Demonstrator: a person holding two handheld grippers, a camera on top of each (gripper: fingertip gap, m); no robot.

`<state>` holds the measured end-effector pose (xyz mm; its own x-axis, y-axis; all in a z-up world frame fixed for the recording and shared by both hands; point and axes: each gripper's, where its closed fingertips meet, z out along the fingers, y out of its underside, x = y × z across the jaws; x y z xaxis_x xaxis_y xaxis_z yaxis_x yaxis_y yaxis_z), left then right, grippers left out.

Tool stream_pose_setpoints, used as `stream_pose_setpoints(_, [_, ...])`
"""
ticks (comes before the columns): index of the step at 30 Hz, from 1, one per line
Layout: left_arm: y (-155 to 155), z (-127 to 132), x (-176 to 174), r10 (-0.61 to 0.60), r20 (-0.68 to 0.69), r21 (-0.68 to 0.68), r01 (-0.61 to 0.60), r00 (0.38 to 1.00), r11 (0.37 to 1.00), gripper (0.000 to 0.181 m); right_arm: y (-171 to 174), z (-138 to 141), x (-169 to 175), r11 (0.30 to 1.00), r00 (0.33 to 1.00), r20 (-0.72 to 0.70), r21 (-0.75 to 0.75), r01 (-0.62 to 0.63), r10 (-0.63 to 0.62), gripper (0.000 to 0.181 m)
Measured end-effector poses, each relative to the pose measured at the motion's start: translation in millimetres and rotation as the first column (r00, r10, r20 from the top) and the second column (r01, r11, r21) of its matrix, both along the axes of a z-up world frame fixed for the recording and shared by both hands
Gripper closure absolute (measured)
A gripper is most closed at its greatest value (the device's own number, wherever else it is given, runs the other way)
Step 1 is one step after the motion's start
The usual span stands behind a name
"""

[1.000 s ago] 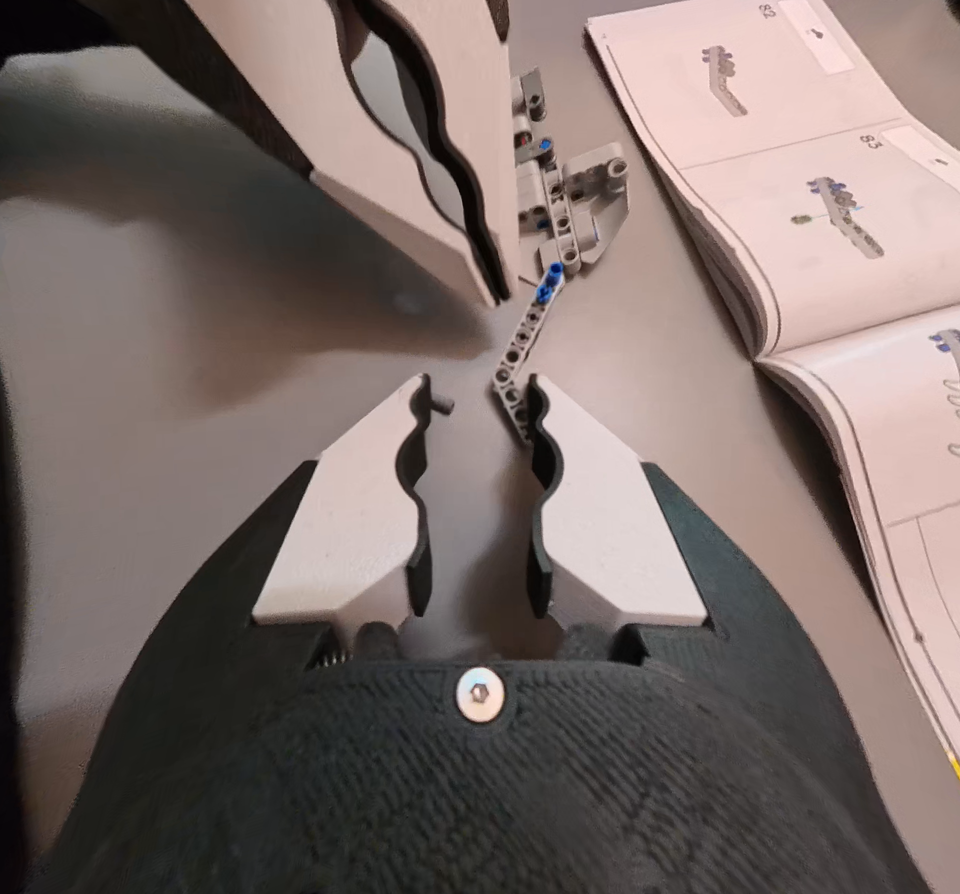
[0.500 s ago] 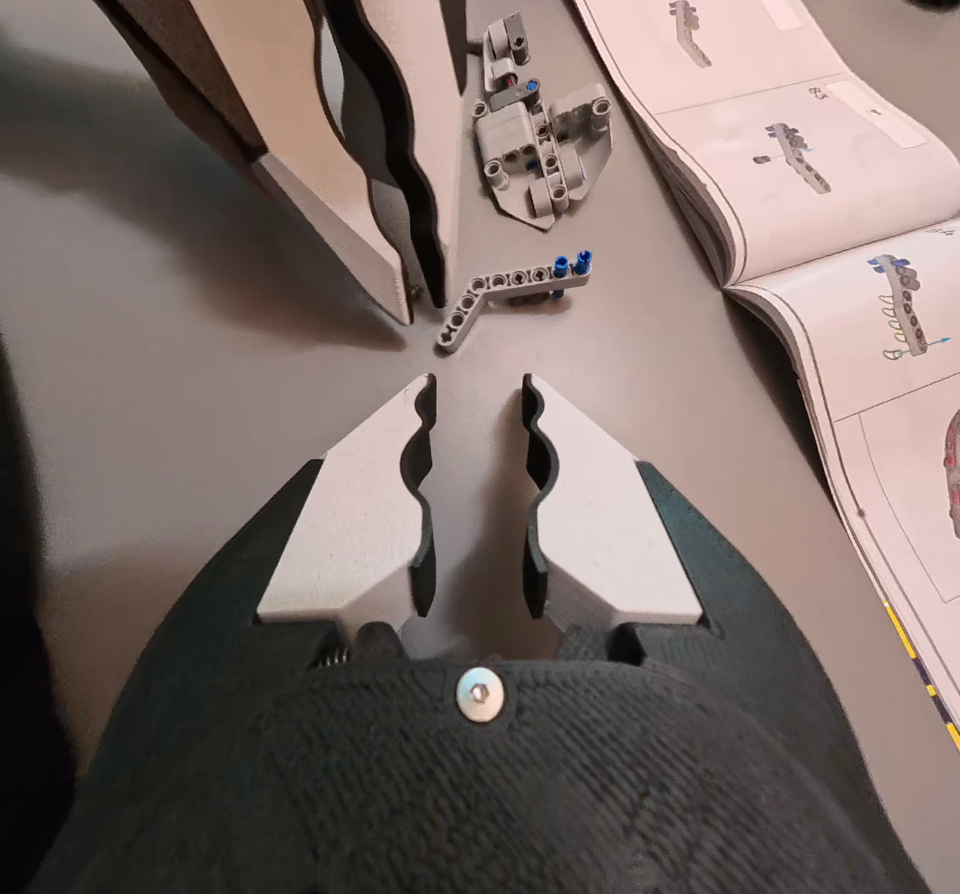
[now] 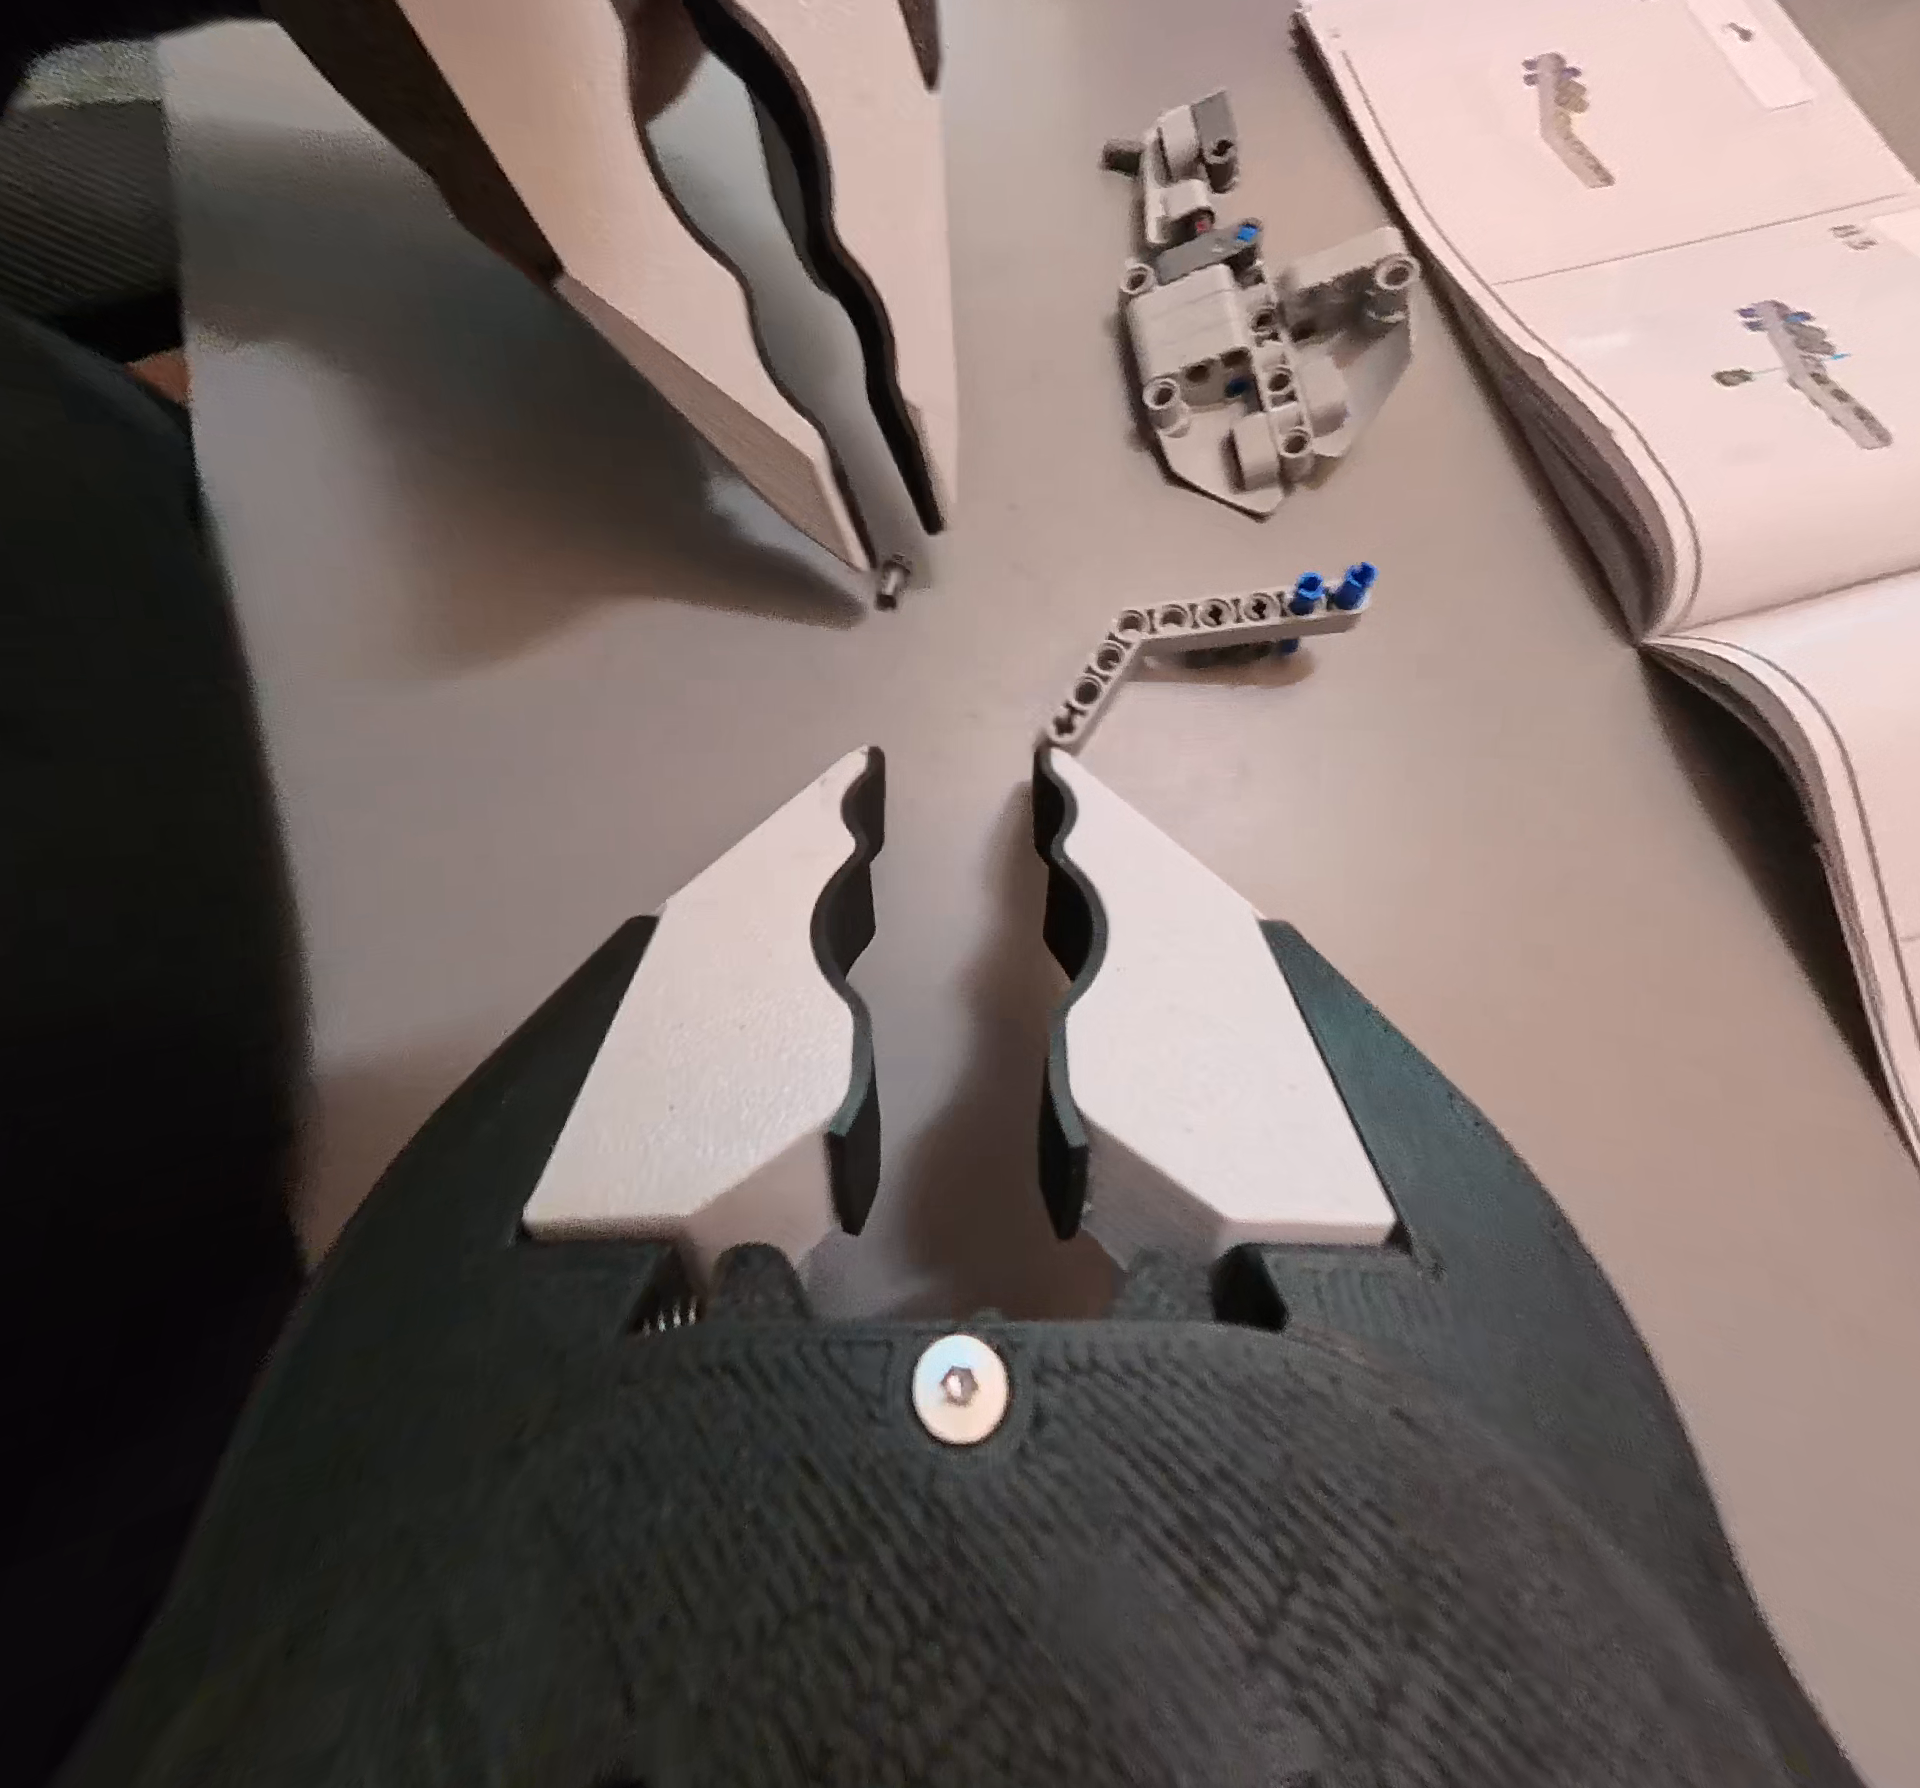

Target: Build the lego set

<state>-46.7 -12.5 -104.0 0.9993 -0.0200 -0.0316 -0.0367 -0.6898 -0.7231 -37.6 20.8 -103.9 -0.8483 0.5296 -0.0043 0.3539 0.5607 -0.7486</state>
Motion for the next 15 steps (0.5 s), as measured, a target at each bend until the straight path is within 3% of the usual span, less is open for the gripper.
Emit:
stream_pose_setpoints(3, [-3, -8, 4, -0.071, 0.011, -0.052, 0.072, 0.997, 0.996, 0.177, -7, 4, 4, 1.0, 1.0, 0.012, -0.021, -0.023, 0.023, 0.16])
stream_pose_setpoints(9, [1, -6, 1, -0.075, 0.009, -0.037, 0.076, 0.997, 0.996, 0.179, -18, 8, 2, 0.998, 1.0, 0.007, -0.061, -0.006, 0.006, 0.165])
stream_pose_setpoints(13, [13, 11, 8, -0.051, 0.096, 0.035, 0.048, 0.994, 0.998, 0.179, -19, 18, -8, 0.999, 0.989, -0.144, -0.039, -0.027, 0.021, 0.164])
stream_pose_setpoints(15, [15, 15, 5, -0.008, 0.158, 0.042, 0.002, 0.987, 0.999, 0.179, -21, 21, -7, 0.997, 0.975, -0.212, -0.023, -0.073, 0.067, 0.172])
